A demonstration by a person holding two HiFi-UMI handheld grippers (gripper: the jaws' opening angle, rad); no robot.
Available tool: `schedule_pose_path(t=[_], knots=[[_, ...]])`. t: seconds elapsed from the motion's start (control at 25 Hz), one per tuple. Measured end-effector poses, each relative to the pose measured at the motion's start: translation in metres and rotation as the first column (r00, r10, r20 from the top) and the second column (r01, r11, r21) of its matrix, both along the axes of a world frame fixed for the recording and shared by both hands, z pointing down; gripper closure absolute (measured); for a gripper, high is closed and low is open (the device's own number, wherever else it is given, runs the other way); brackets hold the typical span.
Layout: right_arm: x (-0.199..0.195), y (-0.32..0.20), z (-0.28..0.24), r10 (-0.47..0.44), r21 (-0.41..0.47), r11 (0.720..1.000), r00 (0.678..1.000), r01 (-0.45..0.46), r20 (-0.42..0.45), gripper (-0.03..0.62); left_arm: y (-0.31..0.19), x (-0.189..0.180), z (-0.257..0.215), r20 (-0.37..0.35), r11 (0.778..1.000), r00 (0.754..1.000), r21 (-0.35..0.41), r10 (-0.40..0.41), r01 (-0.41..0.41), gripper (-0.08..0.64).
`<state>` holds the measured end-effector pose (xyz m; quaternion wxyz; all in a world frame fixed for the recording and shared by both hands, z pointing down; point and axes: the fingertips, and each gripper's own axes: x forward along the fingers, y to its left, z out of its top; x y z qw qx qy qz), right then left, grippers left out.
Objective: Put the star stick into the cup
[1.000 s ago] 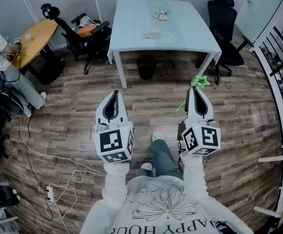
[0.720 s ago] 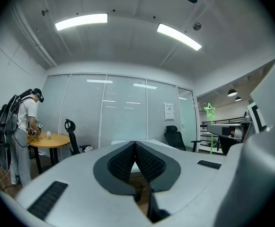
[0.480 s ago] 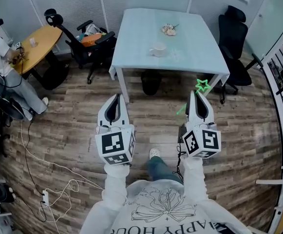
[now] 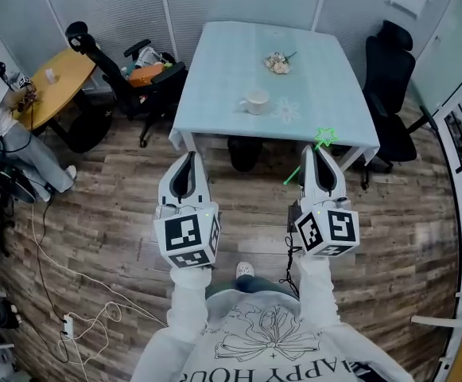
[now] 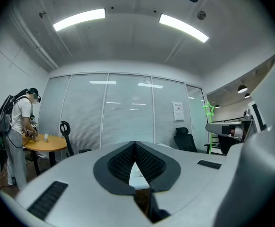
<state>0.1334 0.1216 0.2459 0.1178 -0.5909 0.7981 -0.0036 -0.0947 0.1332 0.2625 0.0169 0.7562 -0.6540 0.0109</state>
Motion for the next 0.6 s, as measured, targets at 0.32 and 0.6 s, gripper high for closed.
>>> schedule_pose_path(t=[0.32, 0.6], knots=[[0.016, -0.054, 0.008, -0.033, -0.013, 0.999, 0.999, 0.033, 0.016, 0.571, -0.048, 0.019, 0.008, 0.01, 0.999, 1.0, -0.022, -0.023, 0.024, 0.554], [0.014, -0.101, 0.02, -0.04, -0.027, 0.999, 0.999, 0.041, 0.027, 0.571, -0.098, 0.014, 0.021, 0.008, 0.999, 0.999, -0.04, -0.031, 0.032, 0.554]])
